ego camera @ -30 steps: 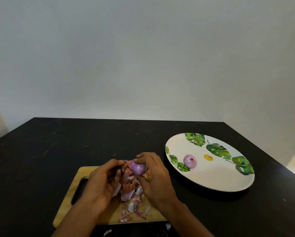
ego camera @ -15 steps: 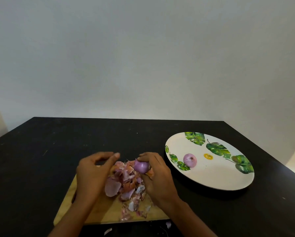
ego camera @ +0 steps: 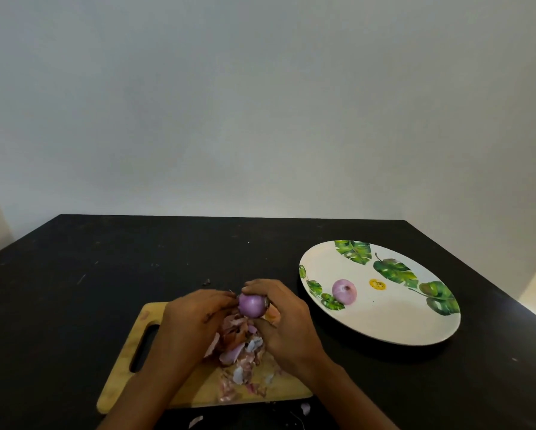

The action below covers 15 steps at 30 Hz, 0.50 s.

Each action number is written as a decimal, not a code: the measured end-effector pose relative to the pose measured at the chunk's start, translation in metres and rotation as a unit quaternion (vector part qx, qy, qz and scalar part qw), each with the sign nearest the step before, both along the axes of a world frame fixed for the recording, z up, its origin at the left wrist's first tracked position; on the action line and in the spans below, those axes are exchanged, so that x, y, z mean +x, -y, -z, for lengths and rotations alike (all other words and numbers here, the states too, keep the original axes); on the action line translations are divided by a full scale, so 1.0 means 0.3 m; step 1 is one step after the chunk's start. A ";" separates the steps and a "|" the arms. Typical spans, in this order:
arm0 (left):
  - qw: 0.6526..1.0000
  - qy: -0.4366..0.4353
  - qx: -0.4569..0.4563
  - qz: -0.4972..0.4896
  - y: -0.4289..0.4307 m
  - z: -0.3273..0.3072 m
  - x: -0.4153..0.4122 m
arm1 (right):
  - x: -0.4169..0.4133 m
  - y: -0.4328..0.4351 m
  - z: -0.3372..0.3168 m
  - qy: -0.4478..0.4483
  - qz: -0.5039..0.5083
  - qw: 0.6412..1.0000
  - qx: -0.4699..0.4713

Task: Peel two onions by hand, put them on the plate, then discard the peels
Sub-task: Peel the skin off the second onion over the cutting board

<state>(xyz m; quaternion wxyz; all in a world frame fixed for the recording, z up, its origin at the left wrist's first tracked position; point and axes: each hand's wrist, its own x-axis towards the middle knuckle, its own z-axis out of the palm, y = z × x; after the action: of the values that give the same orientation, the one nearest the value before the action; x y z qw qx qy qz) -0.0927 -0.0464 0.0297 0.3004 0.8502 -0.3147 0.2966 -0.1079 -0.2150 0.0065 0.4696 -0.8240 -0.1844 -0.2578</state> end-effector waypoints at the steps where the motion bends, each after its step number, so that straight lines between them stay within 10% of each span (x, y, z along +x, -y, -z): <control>1: 1.000 -0.011 0.008 0.000 -0.003 -0.005 0.002 | -0.001 0.004 -0.003 -0.002 -0.007 1.000 -0.007; 15: 0.967 -0.174 -0.185 0.002 -0.002 -0.023 0.004 | -0.013 0.012 -0.026 -0.006 -0.048 0.999 0.007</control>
<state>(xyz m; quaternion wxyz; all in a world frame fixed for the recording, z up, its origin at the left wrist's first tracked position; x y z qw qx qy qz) -0.0915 -0.0459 0.0366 0.5028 0.8181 -0.1987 0.1962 -0.1118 -0.2186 0.0142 0.4880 -0.8125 -0.2195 -0.2312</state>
